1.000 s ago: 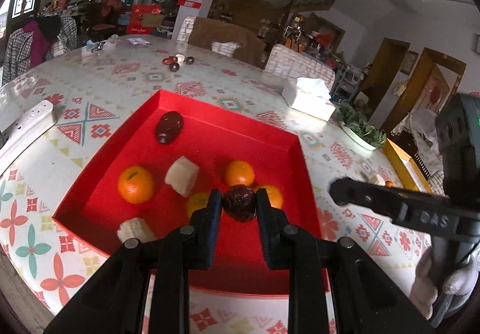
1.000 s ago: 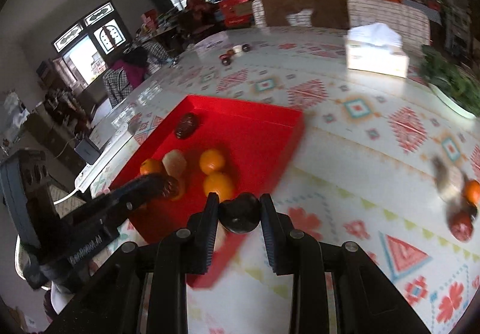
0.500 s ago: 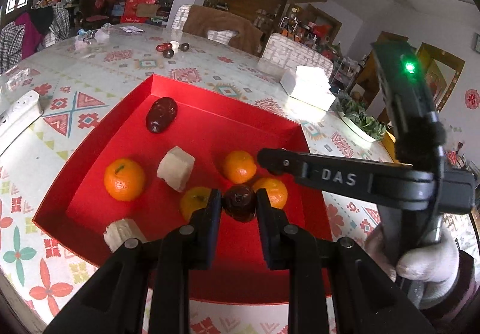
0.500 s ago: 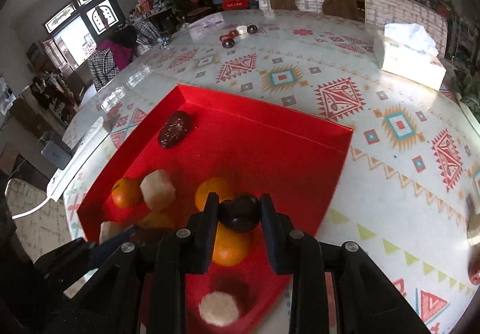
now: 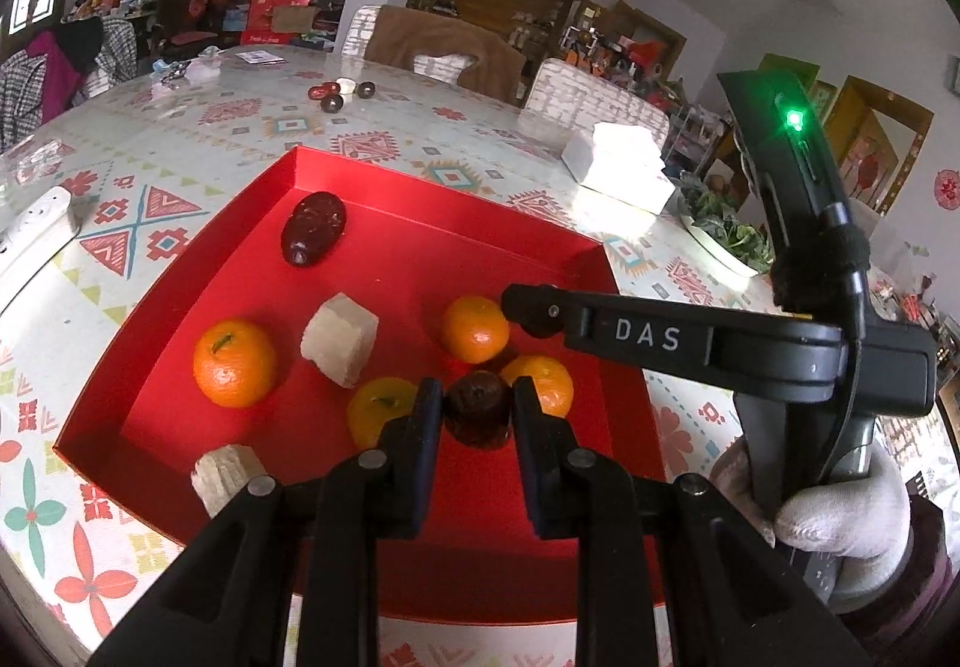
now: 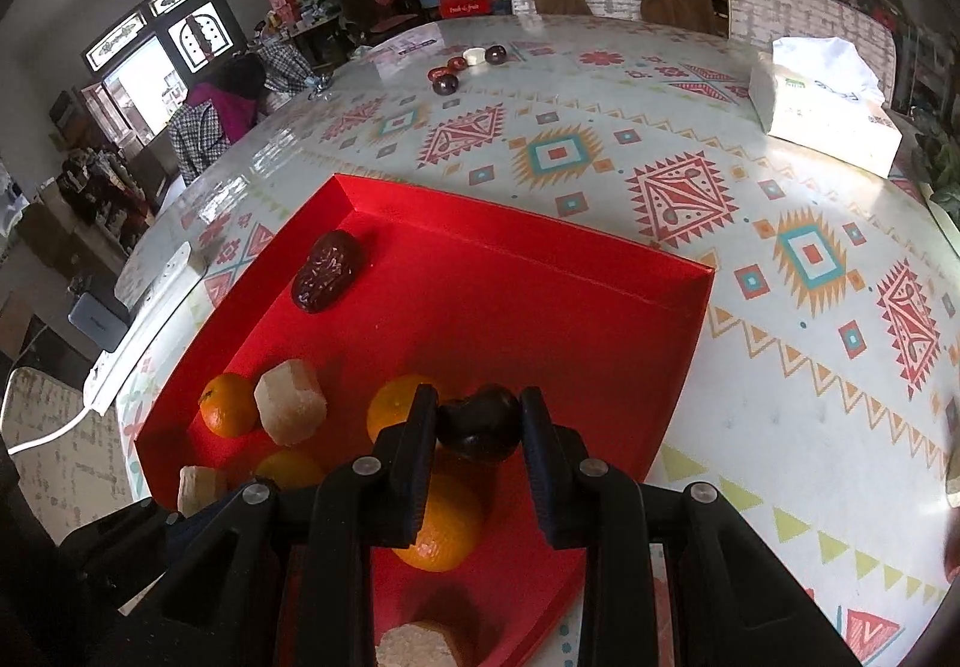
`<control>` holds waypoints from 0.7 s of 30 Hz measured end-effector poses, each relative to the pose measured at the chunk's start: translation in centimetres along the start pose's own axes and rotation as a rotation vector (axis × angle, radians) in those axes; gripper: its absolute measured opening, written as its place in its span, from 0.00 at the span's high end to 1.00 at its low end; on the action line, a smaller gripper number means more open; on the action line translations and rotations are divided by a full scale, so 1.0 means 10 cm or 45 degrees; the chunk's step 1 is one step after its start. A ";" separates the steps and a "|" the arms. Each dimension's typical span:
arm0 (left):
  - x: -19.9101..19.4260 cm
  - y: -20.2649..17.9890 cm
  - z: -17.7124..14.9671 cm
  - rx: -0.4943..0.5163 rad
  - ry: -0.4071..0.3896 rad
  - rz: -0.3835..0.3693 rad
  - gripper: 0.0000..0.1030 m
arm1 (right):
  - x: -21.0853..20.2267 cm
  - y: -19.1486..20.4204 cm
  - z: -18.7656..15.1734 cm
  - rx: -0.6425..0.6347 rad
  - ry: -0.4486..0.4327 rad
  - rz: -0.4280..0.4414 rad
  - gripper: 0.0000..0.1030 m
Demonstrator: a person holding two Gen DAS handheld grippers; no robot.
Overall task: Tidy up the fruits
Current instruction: 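Open the left tool to drop the date while the right tool releases the plum into the tray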
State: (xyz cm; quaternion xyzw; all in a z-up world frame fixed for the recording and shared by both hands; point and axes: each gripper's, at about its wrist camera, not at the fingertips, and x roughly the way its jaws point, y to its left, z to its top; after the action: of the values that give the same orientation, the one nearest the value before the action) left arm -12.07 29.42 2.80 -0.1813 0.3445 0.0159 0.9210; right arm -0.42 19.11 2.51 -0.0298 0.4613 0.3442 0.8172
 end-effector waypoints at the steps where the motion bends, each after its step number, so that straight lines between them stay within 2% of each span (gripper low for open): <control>1: -0.01 0.01 0.00 -0.006 -0.003 0.000 0.69 | 0.00 -0.01 0.01 0.004 0.000 0.004 0.71; 2: -0.02 0.02 0.00 -0.014 -0.008 0.001 0.63 | 0.01 -0.02 0.01 0.010 0.000 0.008 0.71; 3: -0.03 0.03 0.01 -0.023 -0.017 0.003 0.53 | 0.00 -0.03 0.01 0.021 0.000 0.012 0.71; 4: -0.05 0.03 0.02 -0.029 -0.026 0.003 0.48 | 0.00 -0.04 0.02 0.028 0.000 0.016 0.70; 7: -0.07 0.03 0.03 -0.034 -0.031 0.010 0.44 | -0.02 -0.07 0.01 0.053 -0.005 0.043 0.69; 11: -0.08 0.03 0.04 -0.033 -0.031 0.011 0.40 | -0.12 -0.09 0.01 0.063 -0.040 0.063 0.59; 18: -0.14 -0.01 0.05 -0.019 -0.041 0.029 0.39 | -0.29 -0.04 0.02 0.044 -0.087 0.062 0.59; 21: -0.20 -0.04 0.05 -0.011 -0.057 0.045 0.33 | -0.35 -0.06 -0.01 0.053 -0.102 0.062 0.58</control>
State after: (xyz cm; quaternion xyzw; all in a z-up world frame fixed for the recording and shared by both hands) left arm -13.23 29.39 4.53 -0.1788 0.3271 0.0378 0.9272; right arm -1.30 16.77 5.04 0.0124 0.4357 0.3554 0.8269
